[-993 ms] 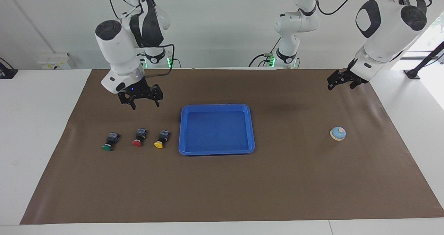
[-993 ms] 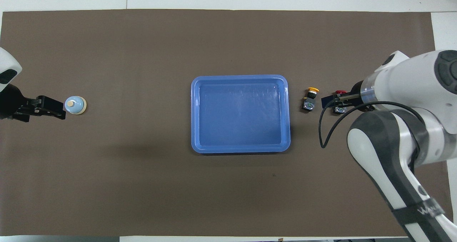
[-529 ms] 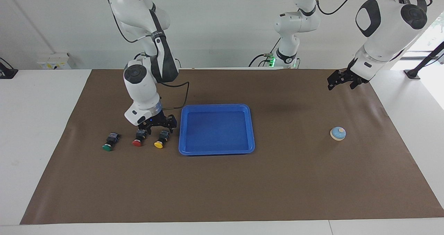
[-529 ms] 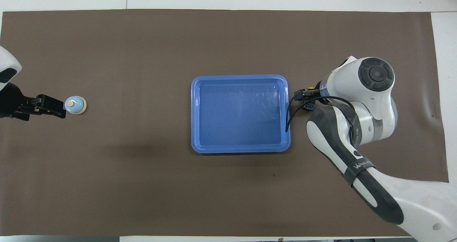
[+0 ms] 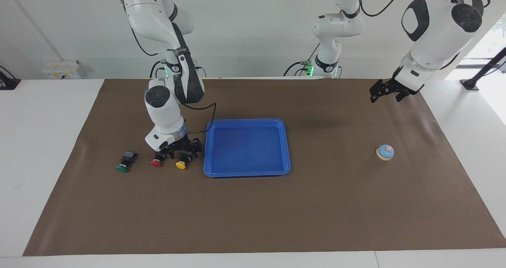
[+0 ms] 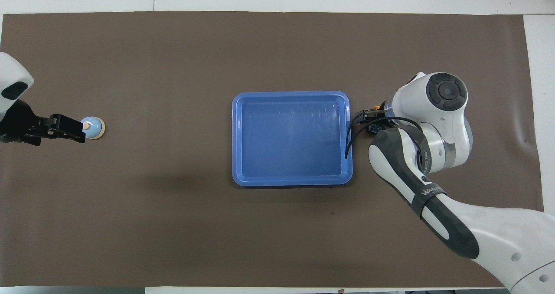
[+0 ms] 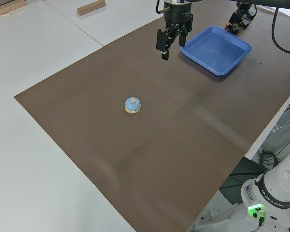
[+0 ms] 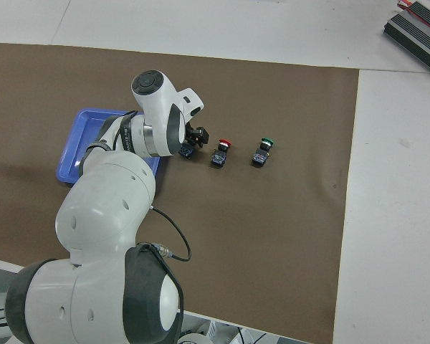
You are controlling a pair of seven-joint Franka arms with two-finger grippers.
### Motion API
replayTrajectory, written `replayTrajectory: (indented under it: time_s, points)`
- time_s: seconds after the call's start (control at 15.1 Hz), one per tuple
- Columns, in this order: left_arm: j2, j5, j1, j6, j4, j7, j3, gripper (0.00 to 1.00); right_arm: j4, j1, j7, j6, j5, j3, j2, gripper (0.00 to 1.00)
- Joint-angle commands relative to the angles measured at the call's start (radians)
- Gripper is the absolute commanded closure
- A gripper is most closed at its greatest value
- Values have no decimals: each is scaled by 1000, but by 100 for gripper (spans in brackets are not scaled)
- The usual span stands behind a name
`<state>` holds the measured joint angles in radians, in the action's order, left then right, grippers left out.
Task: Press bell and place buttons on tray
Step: 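Grasp the yellow-capped button with the right gripper while the left gripper withdraws, then carry the yellow button into the blue tray and release it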
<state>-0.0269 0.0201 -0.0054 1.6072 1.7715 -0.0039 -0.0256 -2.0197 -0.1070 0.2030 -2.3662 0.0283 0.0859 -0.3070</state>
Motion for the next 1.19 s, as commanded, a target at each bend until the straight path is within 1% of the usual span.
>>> replayTrajectory:
  time_s: [0.0,0.07,0.13,0.2,0.33,0.4,0.46,0.66,0.73,0.86,0.99,1.06,1.12]
  points:
    - [10,7,-18,-52,-55,-16,16,0,-13,6,27,-13,19,6,-10,1]
    - [13,8,-18,-64,-69,-16,16,0,-19,6,27,-15,19,6,-11,6]
    - [21,6,-18,-64,-70,-16,16,0,-21,6,27,-15,19,6,-9,16]
    - [18,1,-19,-67,-70,-16,16,0,-22,6,29,-12,19,6,-7,31]
    - [13,-2,-33,-82,-81,-18,18,0,-40,6,30,-18,19,6,-4,68]
    - [13,-2,-34,-82,-89,-18,16,0,-44,6,27,-16,19,6,-3,90]
    - [13,-2,-41,-82,-95,-18,16,0,-39,6,19,-16,19,6,-3,100]
    - [13,-3,-41,-79,-98,-18,16,0,4,3,16,25,19,8,-4,100]
    - [12,-3,-41,-75,-96,-16,15,0,42,-8,16,65,18,8,-4,100]
    - [9,-3,-41,-78,-93,-13,15,0,160,-54,27,190,3,8,-11,100]
    - [5,-2,-41,-67,-89,-10,12,0,278,-120,114,286,1,6,-43,100]
    - [5,-2,-39,-67,-87,-8,12,0,295,-147,162,301,1,8,-46,100]
    - [5,-2,-38,-67,-87,-8,13,0,291,-189,205,291,1,6,-49,100]
